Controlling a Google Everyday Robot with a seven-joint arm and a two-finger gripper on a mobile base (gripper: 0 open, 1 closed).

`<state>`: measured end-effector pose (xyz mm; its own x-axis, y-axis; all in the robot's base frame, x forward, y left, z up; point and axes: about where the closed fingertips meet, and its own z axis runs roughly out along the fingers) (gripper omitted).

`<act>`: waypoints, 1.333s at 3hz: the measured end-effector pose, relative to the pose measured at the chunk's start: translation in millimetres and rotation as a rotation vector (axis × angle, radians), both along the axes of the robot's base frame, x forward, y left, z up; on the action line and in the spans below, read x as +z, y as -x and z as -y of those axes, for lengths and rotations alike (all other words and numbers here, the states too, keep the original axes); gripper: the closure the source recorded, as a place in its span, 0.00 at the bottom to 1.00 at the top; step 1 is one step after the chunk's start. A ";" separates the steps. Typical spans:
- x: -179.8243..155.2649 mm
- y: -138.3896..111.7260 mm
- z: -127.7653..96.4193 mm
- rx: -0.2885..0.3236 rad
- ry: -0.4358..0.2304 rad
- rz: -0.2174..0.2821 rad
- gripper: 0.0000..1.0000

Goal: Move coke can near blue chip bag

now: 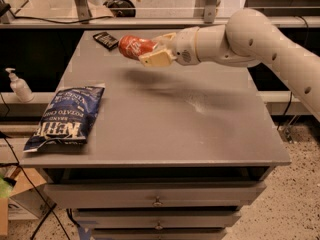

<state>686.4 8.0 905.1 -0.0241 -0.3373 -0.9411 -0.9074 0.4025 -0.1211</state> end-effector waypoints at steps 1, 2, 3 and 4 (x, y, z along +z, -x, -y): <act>-14.6 31.9 -35.4 0.105 -0.036 -0.059 1.00; -19.0 58.9 -58.6 0.181 -0.065 -0.095 0.82; -29.3 72.4 -68.7 0.205 -0.075 -0.130 0.59; -32.0 68.8 -64.6 0.172 -0.080 -0.125 0.36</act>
Offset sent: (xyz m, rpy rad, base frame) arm -0.0909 0.0801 -0.0233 0.0998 0.1372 0.2657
